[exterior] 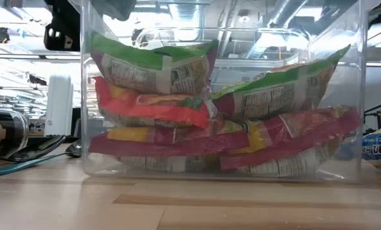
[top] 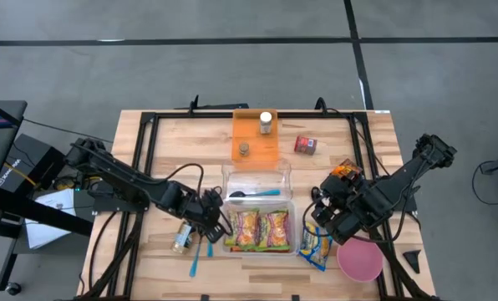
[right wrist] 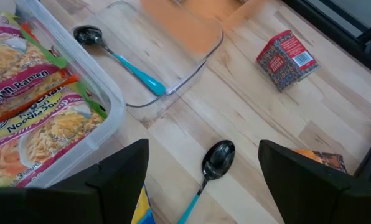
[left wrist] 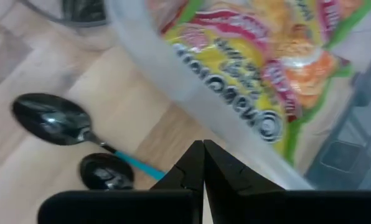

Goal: Pick & Place Food Item
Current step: Put the gold seasoning bottle into the orange transparent bin

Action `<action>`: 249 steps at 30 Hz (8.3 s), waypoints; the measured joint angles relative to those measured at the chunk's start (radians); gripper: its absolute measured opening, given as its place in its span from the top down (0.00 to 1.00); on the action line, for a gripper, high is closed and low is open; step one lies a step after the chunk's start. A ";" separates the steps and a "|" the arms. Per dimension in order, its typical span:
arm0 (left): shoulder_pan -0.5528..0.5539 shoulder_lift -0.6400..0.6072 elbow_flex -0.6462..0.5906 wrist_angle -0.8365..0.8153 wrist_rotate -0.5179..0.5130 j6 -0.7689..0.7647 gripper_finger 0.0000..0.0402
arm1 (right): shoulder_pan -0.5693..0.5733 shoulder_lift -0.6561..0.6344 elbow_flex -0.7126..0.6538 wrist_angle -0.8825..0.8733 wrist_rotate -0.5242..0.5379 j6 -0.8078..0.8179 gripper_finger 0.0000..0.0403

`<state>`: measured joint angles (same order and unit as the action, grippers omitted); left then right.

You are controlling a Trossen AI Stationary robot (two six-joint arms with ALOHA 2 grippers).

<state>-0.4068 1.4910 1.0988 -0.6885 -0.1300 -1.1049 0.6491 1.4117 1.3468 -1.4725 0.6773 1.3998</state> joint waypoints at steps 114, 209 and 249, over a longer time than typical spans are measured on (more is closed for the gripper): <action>-0.119 -0.161 -0.509 0.004 -0.020 -1.122 0.33 | 0.000 0.000 0.000 -0.012 0.022 0.006 0.26; 0.317 -0.134 -0.141 1.281 -0.714 -0.328 0.33 | -0.377 0.081 0.043 1.391 0.135 -1.565 0.13; 0.319 -0.134 -0.141 1.283 -0.689 -0.237 0.20 | -0.363 0.080 0.043 1.339 0.182 -1.593 0.33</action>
<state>-0.0875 1.3571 0.9582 0.5941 -0.8190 -1.3424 0.2858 1.4919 1.3903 -0.1337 0.8589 -0.1936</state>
